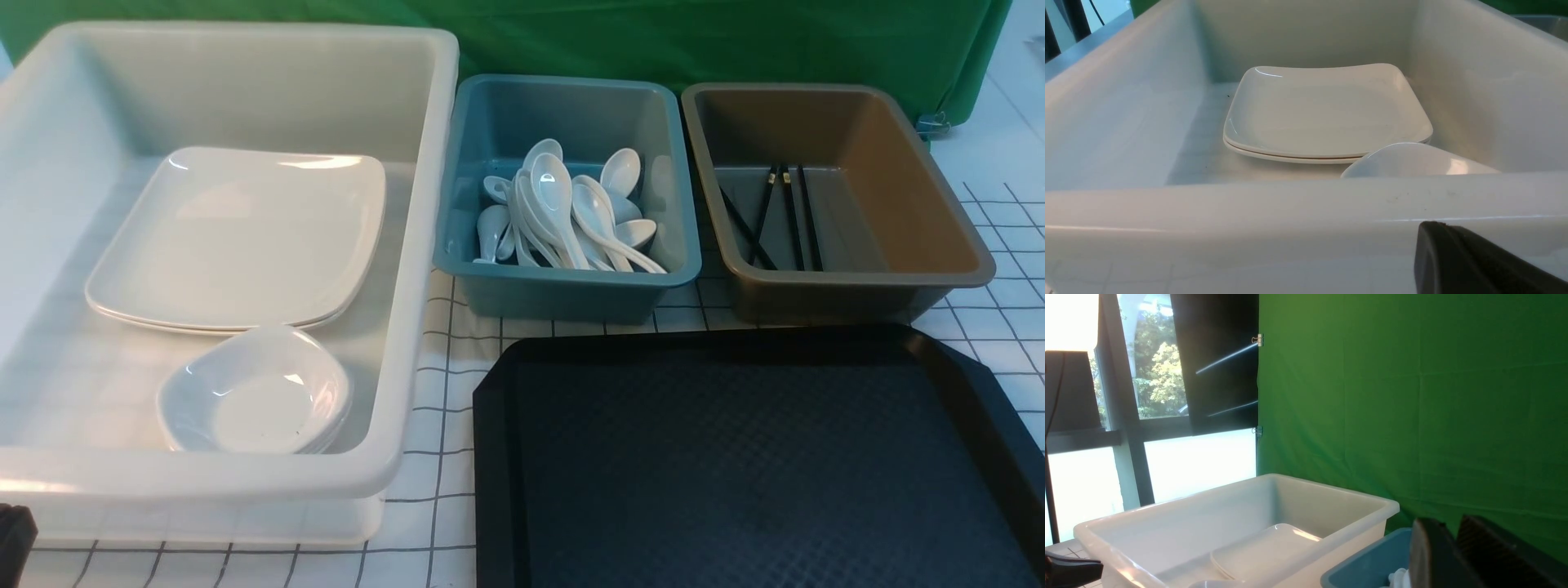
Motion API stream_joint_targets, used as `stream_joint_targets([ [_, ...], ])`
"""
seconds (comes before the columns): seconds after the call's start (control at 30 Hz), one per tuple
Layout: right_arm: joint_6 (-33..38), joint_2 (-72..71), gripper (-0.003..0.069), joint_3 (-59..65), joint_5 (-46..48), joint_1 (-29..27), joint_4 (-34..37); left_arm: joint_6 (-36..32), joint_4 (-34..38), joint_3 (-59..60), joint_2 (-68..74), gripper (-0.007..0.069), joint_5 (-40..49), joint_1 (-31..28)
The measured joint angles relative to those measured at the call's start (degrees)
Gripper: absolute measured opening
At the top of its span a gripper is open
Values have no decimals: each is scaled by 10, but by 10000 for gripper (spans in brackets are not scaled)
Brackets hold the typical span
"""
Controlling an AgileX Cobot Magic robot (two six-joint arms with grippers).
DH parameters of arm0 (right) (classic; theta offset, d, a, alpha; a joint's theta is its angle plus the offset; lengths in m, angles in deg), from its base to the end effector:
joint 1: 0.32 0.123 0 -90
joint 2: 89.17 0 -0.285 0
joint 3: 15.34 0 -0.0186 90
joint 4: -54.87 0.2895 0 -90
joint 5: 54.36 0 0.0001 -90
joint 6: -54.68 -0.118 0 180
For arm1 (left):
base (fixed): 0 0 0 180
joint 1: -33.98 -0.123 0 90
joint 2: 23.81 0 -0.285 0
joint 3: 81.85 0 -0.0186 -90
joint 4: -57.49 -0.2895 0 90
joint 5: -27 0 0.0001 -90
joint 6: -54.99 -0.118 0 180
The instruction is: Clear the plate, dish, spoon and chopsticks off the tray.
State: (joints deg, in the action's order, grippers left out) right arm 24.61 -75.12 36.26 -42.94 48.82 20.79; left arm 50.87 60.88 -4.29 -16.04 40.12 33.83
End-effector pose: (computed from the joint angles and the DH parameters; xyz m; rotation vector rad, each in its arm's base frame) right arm 0.0708 0.0617 0.3585 -0.5049 1.2389 0.6045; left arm 0.1213 -0.0013 0.1862 0.0200 1.7178 0.0010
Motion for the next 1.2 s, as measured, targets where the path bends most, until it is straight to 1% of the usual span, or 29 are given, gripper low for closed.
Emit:
stream_joint_targets([
  [0.3,0,0,133,0,0,0,0,0,-1,0,0,5,0,0],
  [0.37,10,0,136,0,-1,0,15,0,-1,0,0,5,0,0],
  [0.43,77,0,138,0,-2,0,75,0,-1,0,0,5,0,0],
  [0.47,114,0,139,1,-2,0,118,0,-1,0,0,5,0,0],
  [0.5,178,0,143,2,-7,0,173,0,-1,0,0,5,0,0],
  [0.53,233,0,144,5,-14,0,209,0,-1,0,0,5,0,0],
  [0.57,243,0,145,7,-20,0,226,0,-1,0,0,5,0,0],
  [0.6,307,0,149,14,-39,0,279,0,-1,0,0,5,0,0],
  [0.67,362,0,160,26,-65,0,327,0,-1,0,0,5,0,0],
  [0.77,376,0,173,31,-75,0,348,0,-1,0,0,5,0,0],
  [0.93,376,-3,193,33,-79,-2,354,0,-1,0,0,5,0,0],
  [1.0,376,-12,202,41,-78,-17,354,0,-1,0,0,5,0,0],
  [1.03,377,-16,205,48,-79,-37,355,0,-1,0,0,5,0,0],
  [1.13,383,-17,214,78,-76,-117,355,0,-1,0,0,5,0,0],
  [1.17,386,-17,216,93,-71,-152,355,0,-1,0,0,5,0,0],
  [1.2,387,-17,216,100,-70,-167,355,0,-1,0,0,5,0,0],
])
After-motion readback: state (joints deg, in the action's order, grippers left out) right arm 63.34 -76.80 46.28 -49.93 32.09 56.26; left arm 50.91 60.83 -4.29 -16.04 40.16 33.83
